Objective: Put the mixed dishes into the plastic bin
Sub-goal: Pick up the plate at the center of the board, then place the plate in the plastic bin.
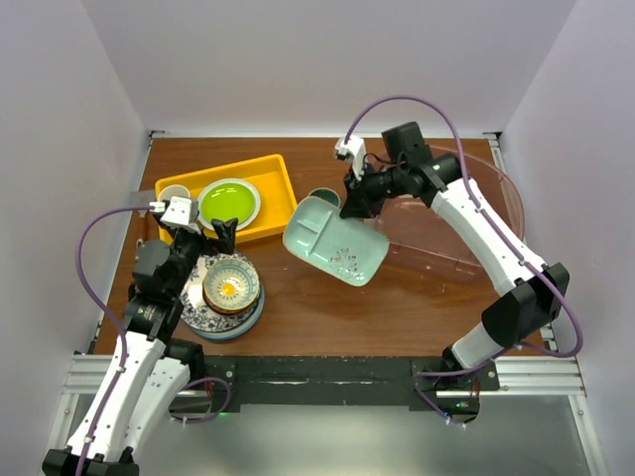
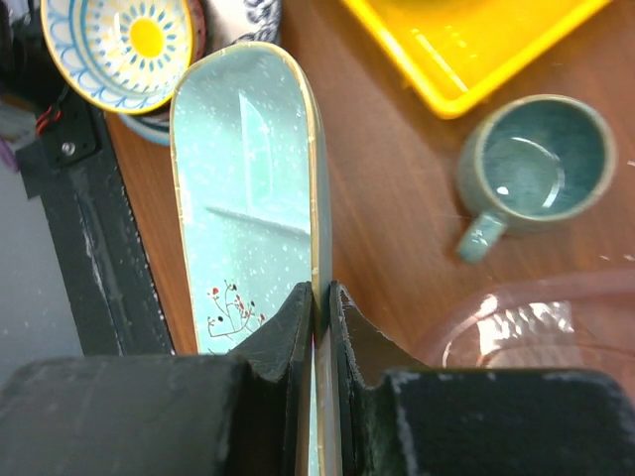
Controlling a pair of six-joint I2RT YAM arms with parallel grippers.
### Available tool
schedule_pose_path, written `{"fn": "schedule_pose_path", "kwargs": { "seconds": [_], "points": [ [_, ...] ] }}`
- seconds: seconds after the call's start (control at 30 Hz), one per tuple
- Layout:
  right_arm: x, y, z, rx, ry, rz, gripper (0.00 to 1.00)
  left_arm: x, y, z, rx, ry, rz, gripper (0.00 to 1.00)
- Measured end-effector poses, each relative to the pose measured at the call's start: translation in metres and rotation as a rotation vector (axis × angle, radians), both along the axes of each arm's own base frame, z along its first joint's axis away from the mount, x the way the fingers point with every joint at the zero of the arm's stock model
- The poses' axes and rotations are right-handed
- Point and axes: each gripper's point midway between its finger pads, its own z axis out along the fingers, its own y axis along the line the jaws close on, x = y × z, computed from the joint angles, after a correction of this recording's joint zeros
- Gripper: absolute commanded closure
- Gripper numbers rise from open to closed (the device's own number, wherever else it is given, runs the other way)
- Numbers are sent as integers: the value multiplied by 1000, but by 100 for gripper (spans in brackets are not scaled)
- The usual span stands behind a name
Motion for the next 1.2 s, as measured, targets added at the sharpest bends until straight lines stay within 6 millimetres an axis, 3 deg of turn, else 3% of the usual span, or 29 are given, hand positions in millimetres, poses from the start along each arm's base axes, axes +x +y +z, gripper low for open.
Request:
{"fn": "schedule_pose_path", "kwargs": {
  "seconds": [0.3, 0.6, 0.87, 1.2],
  "points": [
    [42, -51, 46, 68, -51, -164, 100, 0, -1, 0, 0, 0, -4, 0],
    [82, -112, 77, 132, -87, -333, 100, 0, -1, 0, 0, 0, -5, 0],
    [116, -168, 58, 147, -30, -484, 100, 0, -1, 0, 0, 0, -7, 0],
    [148, -223, 26, 151, 13, -611, 100, 0, -1, 0, 0, -1, -7, 0]
  ]
}}
